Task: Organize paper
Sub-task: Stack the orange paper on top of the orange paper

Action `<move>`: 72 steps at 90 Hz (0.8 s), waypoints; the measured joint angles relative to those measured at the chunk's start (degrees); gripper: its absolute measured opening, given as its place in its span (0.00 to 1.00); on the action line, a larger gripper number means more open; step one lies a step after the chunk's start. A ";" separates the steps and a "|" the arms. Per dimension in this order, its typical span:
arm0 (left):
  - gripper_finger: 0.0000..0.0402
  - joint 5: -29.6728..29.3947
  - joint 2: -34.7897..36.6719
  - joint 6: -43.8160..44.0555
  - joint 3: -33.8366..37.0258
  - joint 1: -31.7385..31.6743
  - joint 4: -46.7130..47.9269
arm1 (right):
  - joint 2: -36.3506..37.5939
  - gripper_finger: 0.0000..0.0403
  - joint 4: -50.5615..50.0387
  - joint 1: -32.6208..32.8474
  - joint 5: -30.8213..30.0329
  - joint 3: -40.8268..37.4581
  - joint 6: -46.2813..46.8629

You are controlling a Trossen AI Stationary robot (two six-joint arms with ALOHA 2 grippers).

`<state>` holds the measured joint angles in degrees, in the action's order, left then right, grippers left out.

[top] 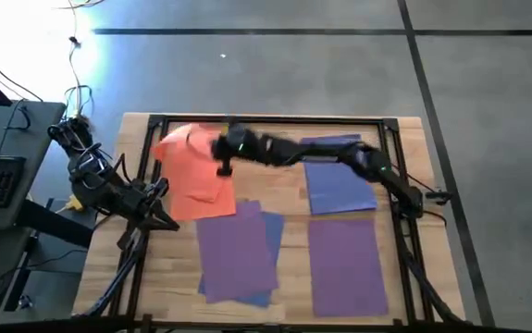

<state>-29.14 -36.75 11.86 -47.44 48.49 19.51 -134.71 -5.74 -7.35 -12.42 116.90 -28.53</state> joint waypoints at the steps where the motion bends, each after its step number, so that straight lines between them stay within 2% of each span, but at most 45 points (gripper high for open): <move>1: 0.00 -0.21 0.01 -0.01 0.00 0.00 0.08 | -0.49 0.00 0.09 0.21 0.00 0.00 0.13; 20: 0.00 -1.82 0.00 0.04 0.00 0.00 0.34 | -7.45 0.00 0.41 3.14 -2.44 -0.14 2.38; 42: 0.00 -3.23 -0.03 0.00 0.00 0.00 0.39 | -7.68 0.00 -1.40 3.63 -3.85 0.02 6.41; 72: 0.00 -3.85 -0.09 -0.03 -0.02 0.00 0.48 | -8.48 0.00 -1.42 3.29 3.68 -0.04 1.95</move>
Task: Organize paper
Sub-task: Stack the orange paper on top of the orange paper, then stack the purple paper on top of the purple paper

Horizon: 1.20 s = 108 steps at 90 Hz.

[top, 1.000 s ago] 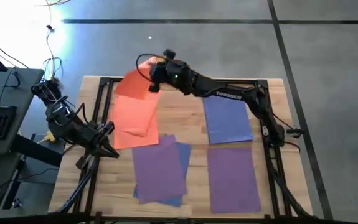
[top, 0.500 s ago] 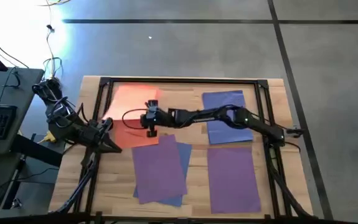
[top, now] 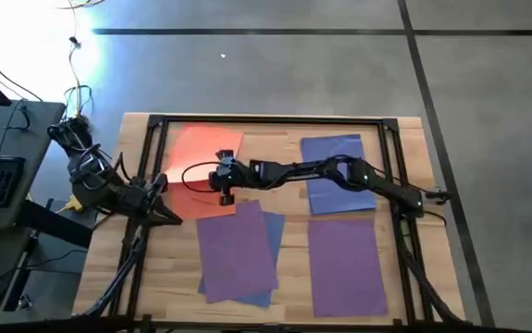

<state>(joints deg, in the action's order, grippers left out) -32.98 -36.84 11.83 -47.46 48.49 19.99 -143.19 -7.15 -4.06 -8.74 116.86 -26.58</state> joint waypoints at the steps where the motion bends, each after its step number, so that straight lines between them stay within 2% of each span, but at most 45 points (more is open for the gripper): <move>1: 0.00 -0.05 0.00 -0.01 0.00 0.00 0.00 | -0.01 0.00 0.07 0.01 0.34 0.00 0.01; 15: 0.00 -0.99 0.00 -0.02 0.00 -0.02 0.50 | -0.57 0.00 -0.84 -0.03 5.81 0.02 1.07; 43: 0.00 -3.83 0.00 0.03 -0.04 -0.02 2.47 | -2.00 0.02 -1.89 -0.02 6.06 -0.04 1.00; 54: 0.00 -5.78 0.00 0.05 -0.04 -0.02 2.49 | -2.02 0.13 -2.14 -0.03 6.31 -0.04 1.07; 64: 0.00 -6.77 0.00 0.43 -0.04 -0.02 2.84 | -1.91 0.30 -2.51 0.10 6.45 -0.02 2.35; 74: 0.00 -6.87 0.00 1.60 -0.04 -0.02 3.58 | -0.44 0.48 -7.14 0.78 5.88 -0.04 2.09; 81: 0.00 -6.94 0.00 2.84 -0.04 -0.02 4.02 | 1.63 0.57 -10.16 1.76 5.32 -0.04 3.95; 93: 0.00 -7.37 -0.04 5.71 -0.04 -0.02 7.47 | 4.65 0.60 -16.85 4.05 6.03 0.07 7.66; 108: 0.00 -8.82 -0.33 10.40 -0.04 -0.02 12.09 | 8.26 0.55 -26.33 10.31 5.40 -0.02 10.18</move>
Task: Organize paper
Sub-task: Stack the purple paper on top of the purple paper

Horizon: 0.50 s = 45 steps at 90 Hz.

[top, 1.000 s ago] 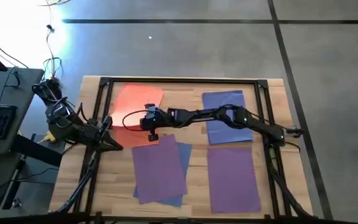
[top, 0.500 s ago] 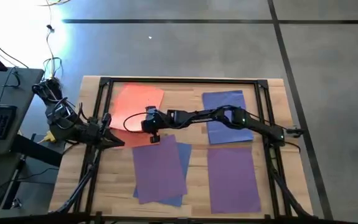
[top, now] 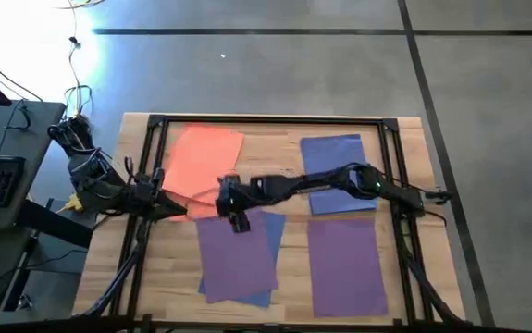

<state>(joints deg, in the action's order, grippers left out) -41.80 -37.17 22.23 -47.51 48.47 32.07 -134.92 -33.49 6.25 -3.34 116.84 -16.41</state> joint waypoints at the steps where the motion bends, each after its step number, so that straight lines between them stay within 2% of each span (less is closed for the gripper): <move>1: 0.00 -0.02 -0.03 0.20 0.00 0.00 0.40 | 0.33 0.54 -0.75 0.46 -0.30 0.00 0.26; 13: 0.00 -0.01 -1.04 3.21 0.00 0.02 4.44 | 2.15 0.46 -7.53 6.91 -4.10 -1.28 6.16; 25: 0.00 -1.20 -2.38 7.87 0.00 0.00 8.83 | 4.54 0.36 -8.17 14.00 -8.66 -8.83 14.63; 34: 0.00 -1.40 -3.66 10.99 0.02 0.00 11.02 | 8.73 0.31 -6.84 19.24 -13.54 -15.59 23.97; 45: 0.00 -1.98 -5.61 13.04 0.02 0.00 11.26 | 14.29 0.26 0.82 24.64 -20.75 -23.13 33.61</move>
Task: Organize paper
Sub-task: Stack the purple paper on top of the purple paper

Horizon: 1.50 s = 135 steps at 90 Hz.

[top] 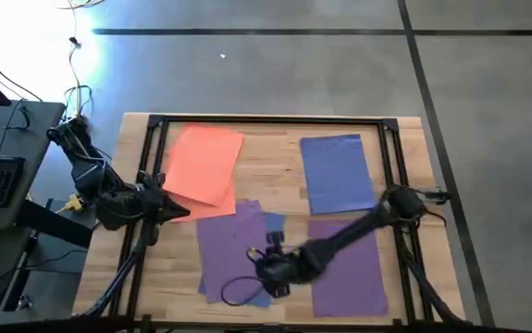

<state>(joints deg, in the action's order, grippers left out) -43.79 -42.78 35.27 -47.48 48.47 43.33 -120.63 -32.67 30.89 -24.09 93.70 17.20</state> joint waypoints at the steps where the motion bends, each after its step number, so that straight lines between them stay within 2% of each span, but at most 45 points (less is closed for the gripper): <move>1: 0.00 -0.20 -0.20 0.29 0.00 0.00 0.00 | 0.42 0.26 0.93 0.46 -0.54 -0.64 0.67; 12: 0.00 -2.19 -2.54 4.34 0.07 -0.07 -0.15 | 3.22 0.25 13.62 4.44 -5.73 -7.76 4.99; 17: 0.00 -2.41 -3.63 7.38 0.79 -0.07 -0.50 | 3.29 0.25 20.24 5.51 -5.99 -10.44 5.23; 29: 0.00 -0.63 -5.24 15.68 4.88 -0.68 -3.00 | 2.31 0.27 36.00 4.96 -2.82 -14.42 -0.36; 36: 0.00 2.70 -5.88 19.96 8.63 -1.11 -7.28 | 1.04 0.31 43.12 4.12 2.69 -14.70 -7.83; 44: 0.00 5.70 -7.11 22.04 12.97 -1.66 -14.17 | -1.26 0.39 44.72 3.01 8.23 -13.11 -14.58; 56: 0.00 8.26 -10.25 23.82 18.41 -2.48 -20.32 | -4.70 0.54 41.94 1.57 15.26 -11.19 -19.10; 64: 0.00 9.18 -12.67 24.68 20.58 -3.18 -23.67 | -5.06 0.63 37.42 1.38 16.34 -10.57 -22.65; 75: 0.00 10.90 -16.27 22.76 21.23 -4.03 -25.92 | -4.23 0.70 26.80 3.22 11.26 -8.98 -25.24; 85: 0.00 12.94 -18.91 18.74 21.20 -5.50 -30.27 | -3.42 0.70 16.45 5.48 6.78 -6.37 -24.26; 93: 0.00 14.99 -20.60 16.87 21.20 -7.01 -35.01 | -3.83 0.70 11.95 7.34 0.34 -6.38 -22.24; 114: 0.00 20.98 -25.50 9.74 21.14 -10.24 -45.31 | -7.09 0.69 10.72 9.29 -10.93 -6.35 -22.55; 124: 0.00 21.70 -28.79 8.72 21.14 -11.28 -48.22 | -9.02 0.69 11.26 9.93 -13.07 -6.13 -24.84; 135: 0.00 21.73 -32.69 7.37 21.14 -11.41 -51.63 | -10.48 0.69 11.25 11.14 -19.34 -6.11 -22.95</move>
<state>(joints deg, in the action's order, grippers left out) -22.06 -75.48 42.63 -26.35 37.06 -8.30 -131.11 -21.42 42.03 -43.42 87.59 -5.74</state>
